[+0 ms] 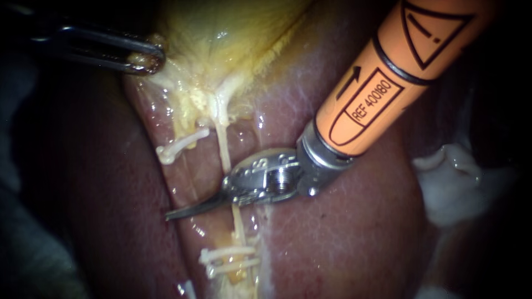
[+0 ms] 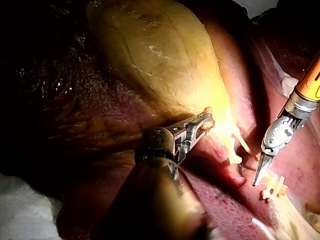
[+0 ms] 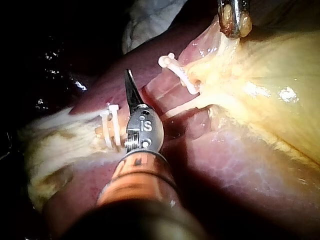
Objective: Go back from the cut left tube
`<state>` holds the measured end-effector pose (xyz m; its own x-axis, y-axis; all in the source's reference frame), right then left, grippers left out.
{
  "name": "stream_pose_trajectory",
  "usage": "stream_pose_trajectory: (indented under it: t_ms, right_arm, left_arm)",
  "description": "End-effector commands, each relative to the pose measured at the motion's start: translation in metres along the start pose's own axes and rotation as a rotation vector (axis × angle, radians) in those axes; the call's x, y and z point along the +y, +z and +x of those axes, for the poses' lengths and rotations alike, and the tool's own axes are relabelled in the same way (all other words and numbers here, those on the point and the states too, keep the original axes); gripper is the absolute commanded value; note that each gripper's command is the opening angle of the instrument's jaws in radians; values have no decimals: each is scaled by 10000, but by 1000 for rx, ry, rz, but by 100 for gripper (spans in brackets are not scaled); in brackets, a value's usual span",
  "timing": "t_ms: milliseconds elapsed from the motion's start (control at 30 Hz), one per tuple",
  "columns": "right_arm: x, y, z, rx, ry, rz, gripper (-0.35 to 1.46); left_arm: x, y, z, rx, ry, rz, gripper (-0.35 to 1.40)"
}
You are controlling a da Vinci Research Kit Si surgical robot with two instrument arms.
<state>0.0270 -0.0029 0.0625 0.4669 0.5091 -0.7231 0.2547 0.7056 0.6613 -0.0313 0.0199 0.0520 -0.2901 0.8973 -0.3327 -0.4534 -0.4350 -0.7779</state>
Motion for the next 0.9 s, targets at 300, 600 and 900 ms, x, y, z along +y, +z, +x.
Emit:
stream_pose_trajectory:
  t_ms: [300,600,900]
  right_arm:
    - [0,7,4,42,29,-36,128]
    - [-19,-23,-11,64,44,-167,140]
    - [-64,-97,-34,46,-94,-410,143]
  left_arm:
    - [-1,1,-1,1,0,1,-35]
    - [-2,3,-1,1,0,2,-35]
    - [-4,8,-3,3,2,4,-35]
